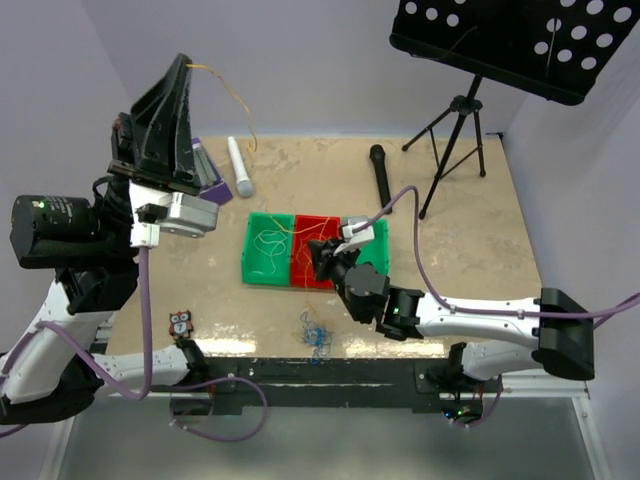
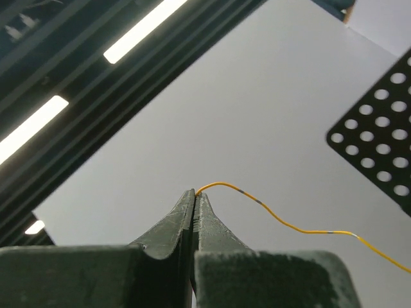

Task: Untangle the cables

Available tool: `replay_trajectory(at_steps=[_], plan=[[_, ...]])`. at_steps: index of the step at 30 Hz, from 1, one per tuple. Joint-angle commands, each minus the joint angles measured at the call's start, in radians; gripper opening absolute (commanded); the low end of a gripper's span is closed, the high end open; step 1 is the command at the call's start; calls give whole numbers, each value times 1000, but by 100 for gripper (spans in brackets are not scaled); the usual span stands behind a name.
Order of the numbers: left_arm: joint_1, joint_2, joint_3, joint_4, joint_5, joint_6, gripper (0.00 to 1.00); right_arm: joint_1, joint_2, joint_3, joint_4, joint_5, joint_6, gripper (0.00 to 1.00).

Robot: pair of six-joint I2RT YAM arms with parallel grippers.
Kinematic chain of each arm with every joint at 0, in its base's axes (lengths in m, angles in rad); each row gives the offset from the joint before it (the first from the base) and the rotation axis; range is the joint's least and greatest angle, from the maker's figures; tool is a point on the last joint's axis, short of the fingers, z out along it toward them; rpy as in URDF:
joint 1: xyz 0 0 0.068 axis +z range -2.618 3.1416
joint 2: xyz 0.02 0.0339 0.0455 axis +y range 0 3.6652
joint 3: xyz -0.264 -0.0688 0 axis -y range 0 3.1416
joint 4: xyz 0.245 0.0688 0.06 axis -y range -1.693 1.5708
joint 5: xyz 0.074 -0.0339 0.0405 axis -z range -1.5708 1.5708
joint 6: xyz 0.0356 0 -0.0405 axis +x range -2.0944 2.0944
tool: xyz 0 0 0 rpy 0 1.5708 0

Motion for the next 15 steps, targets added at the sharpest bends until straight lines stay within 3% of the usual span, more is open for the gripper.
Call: replay_trajectory(at_steps=[1, 5, 10, 15], plan=[[4, -9, -38, -168, -5, -200, 0, 0, -15, 8, 38, 207, -71, 0], [4, -10, -89, -334, 62, -374, 0, 0, 64, 11, 26, 385, -105, 0], [4, -29, -177, -357, 82, -474, 0, 1, 48, 54, -63, 526, -54, 0], [9, -46, -225, -479, 220, -563, 0, 9, -165, 42, 38, 294, -142, 0]])
